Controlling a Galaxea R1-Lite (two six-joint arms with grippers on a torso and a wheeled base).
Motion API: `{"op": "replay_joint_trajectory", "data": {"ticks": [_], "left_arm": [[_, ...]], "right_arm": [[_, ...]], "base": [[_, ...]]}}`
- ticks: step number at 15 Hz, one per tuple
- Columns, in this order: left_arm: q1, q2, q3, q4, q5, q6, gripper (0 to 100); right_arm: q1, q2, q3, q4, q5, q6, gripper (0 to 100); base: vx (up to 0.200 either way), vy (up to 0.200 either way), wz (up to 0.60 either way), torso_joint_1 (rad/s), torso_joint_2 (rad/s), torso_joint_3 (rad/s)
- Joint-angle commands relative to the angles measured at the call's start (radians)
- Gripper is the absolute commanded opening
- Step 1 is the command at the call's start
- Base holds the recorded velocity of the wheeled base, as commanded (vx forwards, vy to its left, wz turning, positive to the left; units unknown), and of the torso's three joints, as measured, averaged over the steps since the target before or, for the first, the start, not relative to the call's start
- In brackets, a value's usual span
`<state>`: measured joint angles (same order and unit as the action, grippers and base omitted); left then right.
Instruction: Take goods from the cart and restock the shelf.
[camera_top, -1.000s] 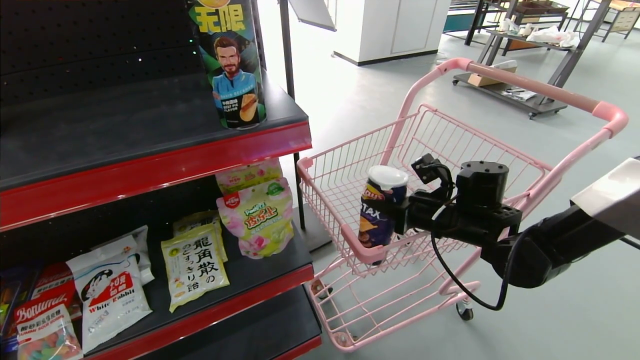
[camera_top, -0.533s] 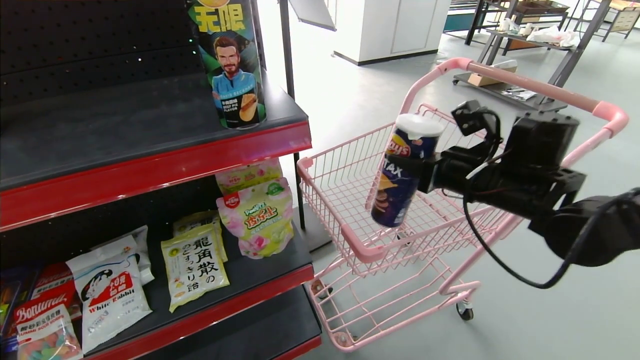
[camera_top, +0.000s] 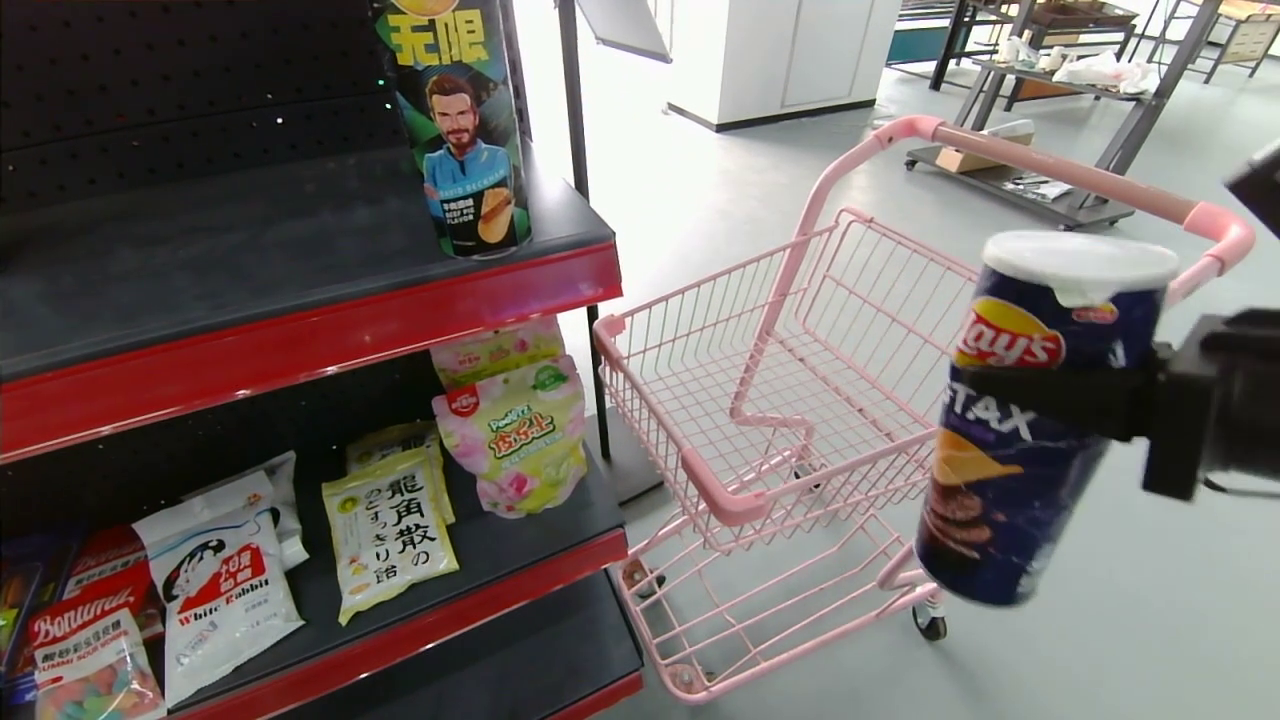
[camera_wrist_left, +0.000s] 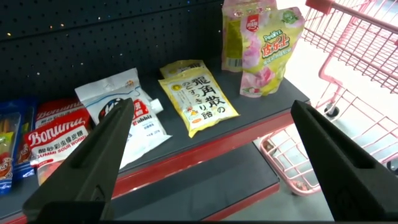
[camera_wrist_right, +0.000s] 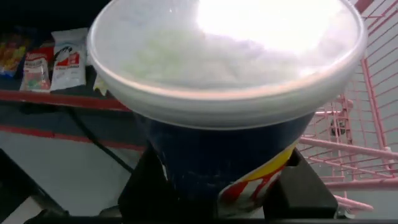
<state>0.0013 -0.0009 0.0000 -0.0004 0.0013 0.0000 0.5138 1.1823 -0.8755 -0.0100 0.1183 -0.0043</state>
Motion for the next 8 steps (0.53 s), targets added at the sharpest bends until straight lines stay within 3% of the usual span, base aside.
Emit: {"op": "replay_joint_trajectory", "data": {"ticks": [1,8], "left_arm": [[0.0,0.001,0.0,-0.001,0.0,0.0,100],[0.0,0.001,0.0,-0.001,0.0,0.0,100]], "right_arm": [[0.081,-0.152,0.076,0.016,0.015,-0.014,0],[0.098,-0.095,0.11,0.015,0.034,-0.019,0]], "base": [[0.0,0.0,0.0,0.0,0.0,0.0],[0.0,0.0,0.0,0.0,0.0,0.0]]}}
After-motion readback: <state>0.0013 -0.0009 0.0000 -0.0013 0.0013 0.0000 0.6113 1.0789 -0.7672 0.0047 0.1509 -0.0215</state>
